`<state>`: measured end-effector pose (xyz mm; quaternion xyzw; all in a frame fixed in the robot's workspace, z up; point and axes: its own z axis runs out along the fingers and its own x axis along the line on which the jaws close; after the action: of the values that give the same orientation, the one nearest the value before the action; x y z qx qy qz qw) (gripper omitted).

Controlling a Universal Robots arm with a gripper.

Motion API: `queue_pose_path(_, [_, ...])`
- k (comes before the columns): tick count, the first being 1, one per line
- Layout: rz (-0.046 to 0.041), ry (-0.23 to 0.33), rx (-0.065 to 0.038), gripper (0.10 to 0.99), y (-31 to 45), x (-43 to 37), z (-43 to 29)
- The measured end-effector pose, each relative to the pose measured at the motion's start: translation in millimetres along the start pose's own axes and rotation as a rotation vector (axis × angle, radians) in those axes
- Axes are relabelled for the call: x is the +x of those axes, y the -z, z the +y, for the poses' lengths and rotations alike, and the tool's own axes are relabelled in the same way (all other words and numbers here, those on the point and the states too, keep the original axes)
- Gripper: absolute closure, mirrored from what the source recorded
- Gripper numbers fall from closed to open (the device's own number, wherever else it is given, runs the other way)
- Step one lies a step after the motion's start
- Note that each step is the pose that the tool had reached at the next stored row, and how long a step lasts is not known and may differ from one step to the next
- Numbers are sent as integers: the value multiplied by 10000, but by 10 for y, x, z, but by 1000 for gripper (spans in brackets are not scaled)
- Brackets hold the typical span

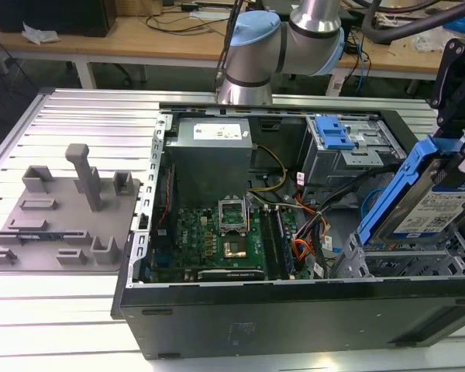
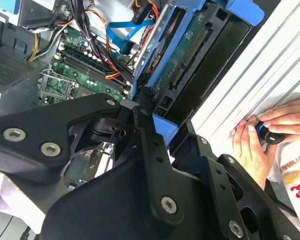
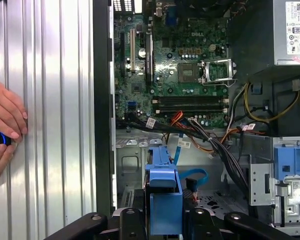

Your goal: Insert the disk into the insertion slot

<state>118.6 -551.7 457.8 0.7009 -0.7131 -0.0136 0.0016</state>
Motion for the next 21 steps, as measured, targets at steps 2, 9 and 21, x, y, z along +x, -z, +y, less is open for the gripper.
queue_pose_path(2, [2,1,-8,722,-14,2,-5])
queue_pose_path(9, [1,-1,-42,722,-136,11,-16])
queue_pose_path(21, [0,-1,-48,722,-384,35,-22])
